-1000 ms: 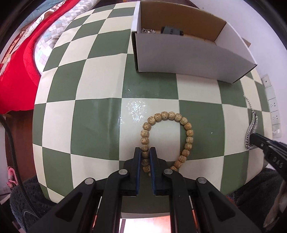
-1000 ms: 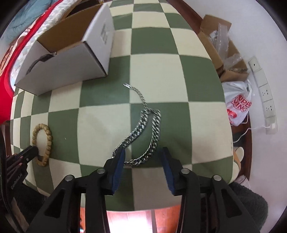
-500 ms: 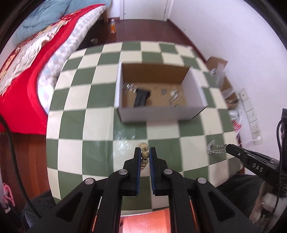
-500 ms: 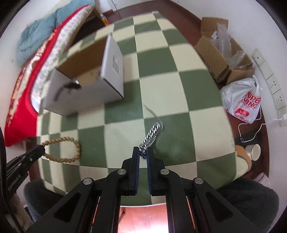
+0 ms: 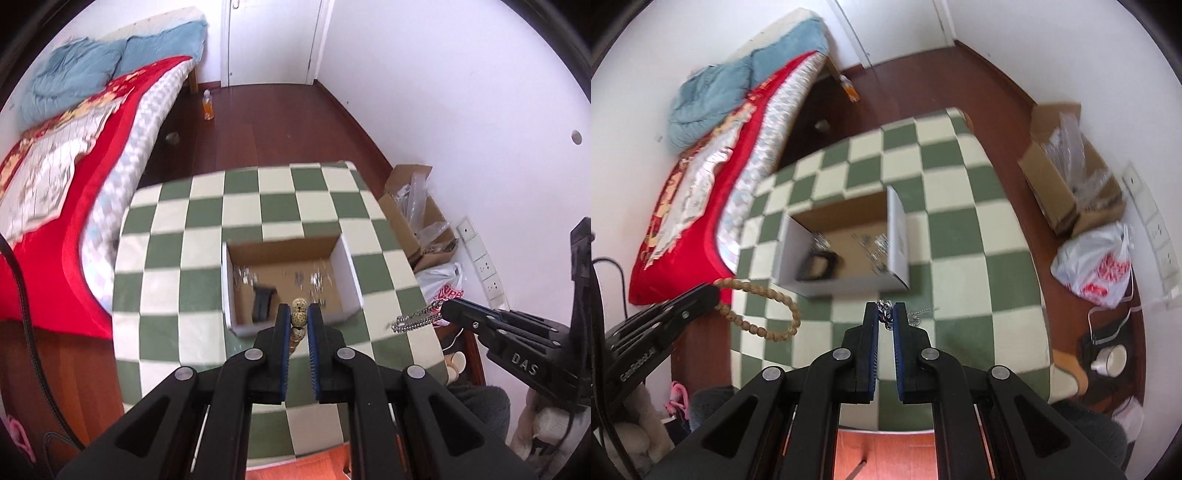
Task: Organize jewelry
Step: 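Carry the bracelet and curb chain into the white box and open both grippers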
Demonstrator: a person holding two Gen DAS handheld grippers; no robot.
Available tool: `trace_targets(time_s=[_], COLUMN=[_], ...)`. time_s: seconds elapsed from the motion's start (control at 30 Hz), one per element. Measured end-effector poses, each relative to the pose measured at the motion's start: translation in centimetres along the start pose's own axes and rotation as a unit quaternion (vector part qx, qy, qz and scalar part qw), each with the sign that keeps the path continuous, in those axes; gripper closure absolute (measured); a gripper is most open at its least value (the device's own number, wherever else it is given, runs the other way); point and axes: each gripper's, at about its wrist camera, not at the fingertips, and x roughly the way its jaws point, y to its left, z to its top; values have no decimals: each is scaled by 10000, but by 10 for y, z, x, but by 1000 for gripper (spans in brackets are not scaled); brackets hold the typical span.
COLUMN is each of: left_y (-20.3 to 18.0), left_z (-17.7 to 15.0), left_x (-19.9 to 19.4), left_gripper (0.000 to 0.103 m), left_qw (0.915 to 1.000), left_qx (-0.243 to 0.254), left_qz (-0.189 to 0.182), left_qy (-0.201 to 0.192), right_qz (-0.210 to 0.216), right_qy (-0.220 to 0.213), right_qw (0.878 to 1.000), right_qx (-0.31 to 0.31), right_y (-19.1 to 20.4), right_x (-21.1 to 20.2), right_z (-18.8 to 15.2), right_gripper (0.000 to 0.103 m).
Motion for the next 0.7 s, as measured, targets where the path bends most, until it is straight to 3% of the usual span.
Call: trace_targets(time_s=[0.13,0.3,0.5,0.7], left_y=[7,22,37,52], left_z=[31,62,76,77], left_x=[11,43,91,131], left_gripper=[97,97,97,96], left_qw=[9998,9991,9965,9926], left_qx=[120,175,189,-114], left_qz=[159,272,351,17], left_qy=[14,288,731,1206], right_qz=[36,38,48,1], right_qy=[-195,-190,113,496], right_qw=[9996,9993,9992,9979], right_qx=[-190,-312,-390,-415], right_y=[20,38,51,54], right_x=[-14,-2,42,99], right_z=[28,64,101,120], right_gripper=[95,95,95,95])
